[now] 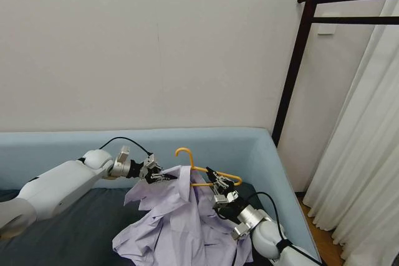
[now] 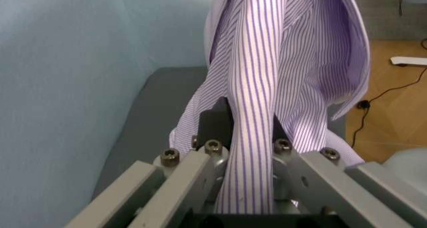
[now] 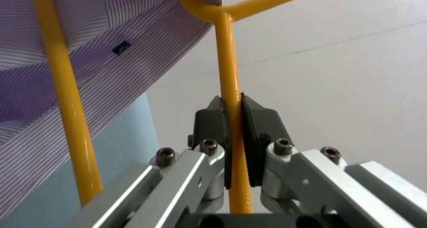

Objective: Pick up the clothes from the sofa and hang them on the clothes hanger.

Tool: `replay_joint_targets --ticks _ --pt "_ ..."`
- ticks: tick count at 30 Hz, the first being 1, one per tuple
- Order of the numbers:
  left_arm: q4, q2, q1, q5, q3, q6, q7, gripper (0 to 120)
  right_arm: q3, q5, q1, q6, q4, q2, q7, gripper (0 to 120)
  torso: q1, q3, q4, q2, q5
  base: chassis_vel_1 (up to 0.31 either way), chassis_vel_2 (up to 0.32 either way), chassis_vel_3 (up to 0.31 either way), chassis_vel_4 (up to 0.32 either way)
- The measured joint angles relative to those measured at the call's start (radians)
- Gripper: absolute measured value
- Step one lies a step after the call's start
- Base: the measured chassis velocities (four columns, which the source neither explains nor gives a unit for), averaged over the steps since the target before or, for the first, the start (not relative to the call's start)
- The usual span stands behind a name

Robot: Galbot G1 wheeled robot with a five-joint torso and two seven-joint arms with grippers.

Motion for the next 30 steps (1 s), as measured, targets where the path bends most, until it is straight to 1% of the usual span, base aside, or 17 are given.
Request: replay_joint_targets --ticks 3,9,12,13,14,15,18,19,20,22,23,24,28,29,30 --pt "-0.001 0.002 0.005 0.000 -0.004 -0.003 -0.002 3 -0.001 0.002 0.000 -0.002 0.002 0.001 0.000 4 0.000 0.000 0.0000 0.000 -0.0001 0.000 0.000 0.000 0.000" --pt "-0.005 0.010 0.021 0.000 -0.024 -0.013 -0.010 3 -0.020 0.054 -0.002 -0.035 0.028 -0.004 -0.010 4 0.000 0.000 0.0001 0.000 -0.0001 0.000 0.000 0.000 0.000" --pt "-0.002 0.015 0.030 0.001 -0.042 -0.010 -0.023 3 -0.032 0.120 -0.017 -0.049 0.046 -0.011 -0.016 16 0.000 0.000 -0.0001 0.000 -0.0002 0.000 0.000 0.000 0.000" --pt "-0.002 0.017 0.033 -0.001 -0.049 -0.010 -0.028 1 -0.036 0.159 -0.028 -0.054 0.056 -0.013 -0.022 23 0.000 0.000 0.0000 0.000 0.0001 0.000 0.000 0.000 0.000" --pt "-0.002 0.017 0.033 -0.001 -0.049 -0.010 -0.028 1 -0.036 0.159 -0.028 -0.054 0.056 -0.013 -0.022 23 0.000 0.000 0.0000 0.000 0.0001 0.000 0.000 0.000 0.000" --pt "-0.003 0.018 0.036 -0.002 -0.052 -0.010 -0.028 1 -0.041 0.199 -0.036 -0.057 0.067 -0.015 -0.025 26 0.000 0.000 0.0000 0.000 0.0001 0.000 0.000 0.000 0.000" --pt "-0.003 0.022 0.046 -0.004 -0.061 -0.013 -0.033 1 -0.043 0.304 -0.061 -0.068 0.105 -0.023 -0.037 40 0.000 0.000 0.0001 0.000 -0.0001 0.000 0.000 0.000 0.000" --pt "-0.003 0.022 0.046 -0.004 -0.061 -0.013 -0.033 1 -0.043 0.304 -0.061 -0.068 0.105 -0.023 -0.037 40 0.000 0.000 0.0001 0.000 -0.0001 0.000 0.000 0.000 0.000" --pt "-0.003 0.023 0.047 -0.004 -0.063 -0.015 -0.033 1 -0.041 0.337 -0.071 -0.063 0.118 -0.028 -0.043 45 0.000 0.000 0.0001 0.000 -0.0001 0.000 0.000 0.000 0.000" --pt "-0.003 0.027 0.048 -0.004 -0.066 -0.019 -0.033 1 -0.038 0.453 -0.099 -0.068 0.151 -0.046 -0.058 53 0.000 0.000 0.0002 0.000 -0.0001 0.000 0.000 0.000 0.000" --pt "-0.004 0.029 0.047 -0.004 -0.068 -0.021 -0.033 1 -0.038 0.548 -0.128 -0.085 0.171 -0.060 -0.066 58 0.000 0.000 0.0002 0.000 -0.0001 0.000 0.000 0.000 0.000" --pt "-0.004 0.029 0.047 -0.004 -0.068 -0.021 -0.033 1 -0.038 0.548 -0.128 -0.085 0.171 -0.060 -0.066 58 0.000 0.000 0.0002 0.000 -0.0001 0.000 0.000 0.000 0.000" --pt "-0.012 0.038 0.043 -0.005 -0.069 -0.025 -0.032 1 -0.032 0.961 -0.238 -0.208 0.209 -0.088 -0.103 77 0.000 0.000 -0.0004 0.000 0.0001 0.000 0.000 0.000 0.000" --pt "-0.012 0.038 0.043 -0.005 -0.069 -0.025 -0.032 1 -0.032 0.961 -0.238 -0.208 0.209 -0.088 -0.103 77 0.000 0.000 -0.0004 0.000 0.0001 0.000 0.000 0.000 0.000" --pt "-0.014 0.038 0.042 -0.005 -0.069 -0.026 -0.032 1 -0.028 1.053 -0.257 -0.231 0.208 -0.083 -0.110 81 0.000 0.000 -0.0005 0.000 0.0001 0.000 0.000 0.000 0.000"
